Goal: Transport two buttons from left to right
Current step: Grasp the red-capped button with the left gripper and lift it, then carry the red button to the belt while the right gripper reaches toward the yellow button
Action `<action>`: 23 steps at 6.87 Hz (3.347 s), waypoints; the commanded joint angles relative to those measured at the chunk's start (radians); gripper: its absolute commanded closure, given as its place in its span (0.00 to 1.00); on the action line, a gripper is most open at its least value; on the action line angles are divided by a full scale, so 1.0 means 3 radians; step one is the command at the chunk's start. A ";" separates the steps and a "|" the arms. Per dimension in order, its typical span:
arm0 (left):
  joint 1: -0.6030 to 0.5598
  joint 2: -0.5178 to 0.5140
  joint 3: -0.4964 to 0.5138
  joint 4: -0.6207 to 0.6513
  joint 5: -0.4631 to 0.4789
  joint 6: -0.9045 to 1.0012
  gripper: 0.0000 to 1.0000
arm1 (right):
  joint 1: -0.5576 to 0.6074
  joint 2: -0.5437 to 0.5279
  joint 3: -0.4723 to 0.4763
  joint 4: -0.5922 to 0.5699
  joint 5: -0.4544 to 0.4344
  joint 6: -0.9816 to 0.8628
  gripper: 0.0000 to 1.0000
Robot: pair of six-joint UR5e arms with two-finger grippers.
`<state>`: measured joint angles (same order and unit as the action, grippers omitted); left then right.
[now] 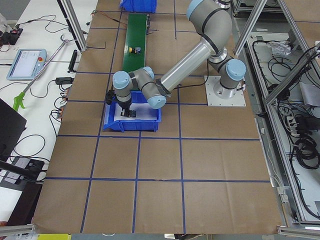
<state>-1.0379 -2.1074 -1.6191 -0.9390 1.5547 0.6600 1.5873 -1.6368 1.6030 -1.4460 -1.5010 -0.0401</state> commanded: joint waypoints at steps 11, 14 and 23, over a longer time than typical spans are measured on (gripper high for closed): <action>-0.0266 0.0715 0.0550 -0.1308 0.0120 -0.0454 0.94 | 0.0006 0.0082 0.0057 -0.0048 -0.0018 0.0001 0.00; -0.0823 0.0806 0.0474 -0.1303 0.0146 -0.1190 0.94 | 0.0006 0.0108 0.0031 -0.0058 -0.0028 0.0001 0.00; -0.1245 0.0506 -0.0233 -0.0342 0.0120 -0.1632 0.94 | 0.0032 0.0517 0.0061 -0.0912 0.0028 0.0011 0.00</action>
<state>-1.4116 -1.9400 -1.6727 -1.0660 1.5924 0.1703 1.5971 -1.4878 1.6184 -1.7123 -1.4950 -0.0380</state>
